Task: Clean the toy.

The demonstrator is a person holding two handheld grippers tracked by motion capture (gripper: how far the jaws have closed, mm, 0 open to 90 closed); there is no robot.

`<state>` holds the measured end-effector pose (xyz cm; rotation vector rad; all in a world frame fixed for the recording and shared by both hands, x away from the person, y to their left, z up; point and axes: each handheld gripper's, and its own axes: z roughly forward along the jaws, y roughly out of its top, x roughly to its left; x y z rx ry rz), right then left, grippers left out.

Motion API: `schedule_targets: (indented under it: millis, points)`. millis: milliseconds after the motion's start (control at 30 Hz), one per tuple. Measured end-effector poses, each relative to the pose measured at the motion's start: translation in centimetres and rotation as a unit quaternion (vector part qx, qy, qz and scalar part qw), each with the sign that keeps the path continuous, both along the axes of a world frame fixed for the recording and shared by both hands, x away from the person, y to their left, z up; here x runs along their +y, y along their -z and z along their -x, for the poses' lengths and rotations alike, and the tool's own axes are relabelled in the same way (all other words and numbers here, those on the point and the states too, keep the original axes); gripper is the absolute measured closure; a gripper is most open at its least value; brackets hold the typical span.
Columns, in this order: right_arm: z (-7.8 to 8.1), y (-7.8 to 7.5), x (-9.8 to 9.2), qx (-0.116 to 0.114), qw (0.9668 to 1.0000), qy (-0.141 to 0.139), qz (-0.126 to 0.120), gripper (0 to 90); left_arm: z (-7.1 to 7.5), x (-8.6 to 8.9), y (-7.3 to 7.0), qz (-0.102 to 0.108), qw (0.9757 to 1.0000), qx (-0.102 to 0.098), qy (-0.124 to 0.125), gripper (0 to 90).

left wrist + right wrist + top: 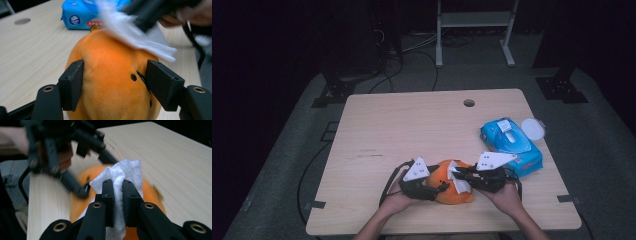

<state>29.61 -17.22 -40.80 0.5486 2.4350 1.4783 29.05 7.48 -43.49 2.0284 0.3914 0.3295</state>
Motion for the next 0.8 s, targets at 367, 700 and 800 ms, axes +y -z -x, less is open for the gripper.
schedule_targets:
  millis: [367, 700, 800]
  points:
    - [-0.9, 1.0, -3.9, 0.023, 0.9966, 0.077, 0.021, 80.6, 0.1, 0.1, 0.2, 0.007, 0.9999, 0.008, -0.007, 32.1]
    - [-1.0, 0.2, -1.1, 0.007, 0.9987, 0.050, 0.008, 80.5, 0.2, 0.1, 0.2, 0.003, 0.9999, 0.005, -0.009, 31.4]
    - [-1.4, 0.8, -2.7, 0.016, 0.9969, 0.075, 0.017, 80.5, -0.1, 0.3, 0.2, 0.005, 0.9998, 0.013, -0.011, 31.3]
